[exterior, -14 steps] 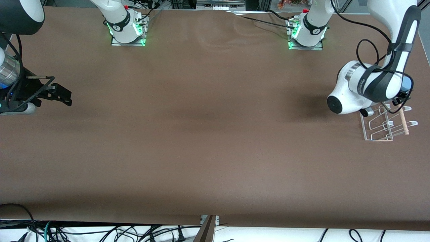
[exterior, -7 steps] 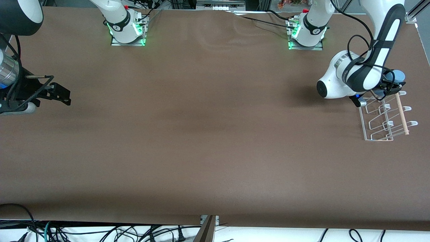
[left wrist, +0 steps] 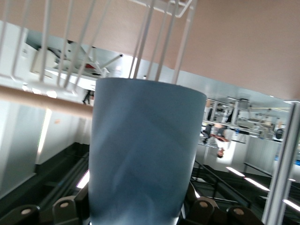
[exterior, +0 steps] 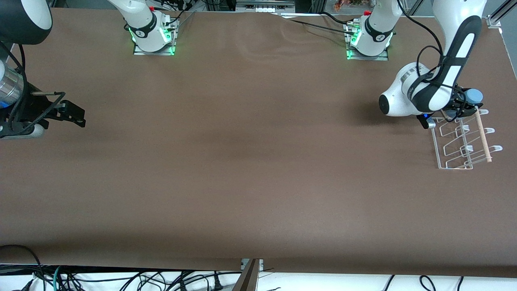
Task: Transfer cup to left arm and place on rack
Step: 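Lower the cup onto the rack's wire slot with the left gripper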
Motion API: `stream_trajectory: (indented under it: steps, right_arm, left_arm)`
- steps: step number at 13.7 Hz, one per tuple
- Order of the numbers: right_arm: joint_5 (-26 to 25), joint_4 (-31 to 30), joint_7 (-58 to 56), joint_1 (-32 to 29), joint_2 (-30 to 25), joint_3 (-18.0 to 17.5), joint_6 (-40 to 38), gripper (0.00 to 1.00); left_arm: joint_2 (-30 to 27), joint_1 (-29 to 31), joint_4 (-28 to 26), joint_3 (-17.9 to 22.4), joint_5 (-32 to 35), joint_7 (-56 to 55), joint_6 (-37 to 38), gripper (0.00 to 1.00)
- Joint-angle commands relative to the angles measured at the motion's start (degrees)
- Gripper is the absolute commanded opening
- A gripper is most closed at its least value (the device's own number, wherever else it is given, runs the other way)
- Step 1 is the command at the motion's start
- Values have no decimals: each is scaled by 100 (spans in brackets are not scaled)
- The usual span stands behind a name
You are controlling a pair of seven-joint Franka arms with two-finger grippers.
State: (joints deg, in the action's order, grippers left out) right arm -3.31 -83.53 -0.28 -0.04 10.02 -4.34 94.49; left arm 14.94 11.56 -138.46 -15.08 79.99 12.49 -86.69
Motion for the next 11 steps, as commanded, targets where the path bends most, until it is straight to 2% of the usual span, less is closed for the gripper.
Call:
stream_trajectory:
  steps: [1, 3, 5, 6, 7, 8, 11]
  right_arm:
    - [-65, 29, -87, -57, -9, -41, -18, 100]
    - [-65, 29, -78, -57, -9, -41, -27, 100]
    - [-65, 29, -86, -57, -9, -41, -27, 100]
    - [-65, 29, -87, -57, -9, -41, -27, 100]
    - [-65, 29, -87, -57, -9, -41, -18, 100]
    - [-65, 29, -87, -57, -9, -41, -18, 100]
    - [-65, 29, -87, -49, -9, -41, -27, 100]
  left_arm:
    - [78, 232, -49, -48, 333, -133, -207, 13]
    - [175, 259, -49, -48, 526, -159, -392, 18]
    - [333, 329, -49, -48, 658, -238, -427, 17]
    - [369, 338, -49, -48, 650, -308, -453, 23]
    - [369, 338, -41, -57, 658, -326, -454, 88]
    - [360, 329, -41, -48, 667, -318, -454, 100]
    - [264, 329, -14, -57, 667, -318, -445, 100]
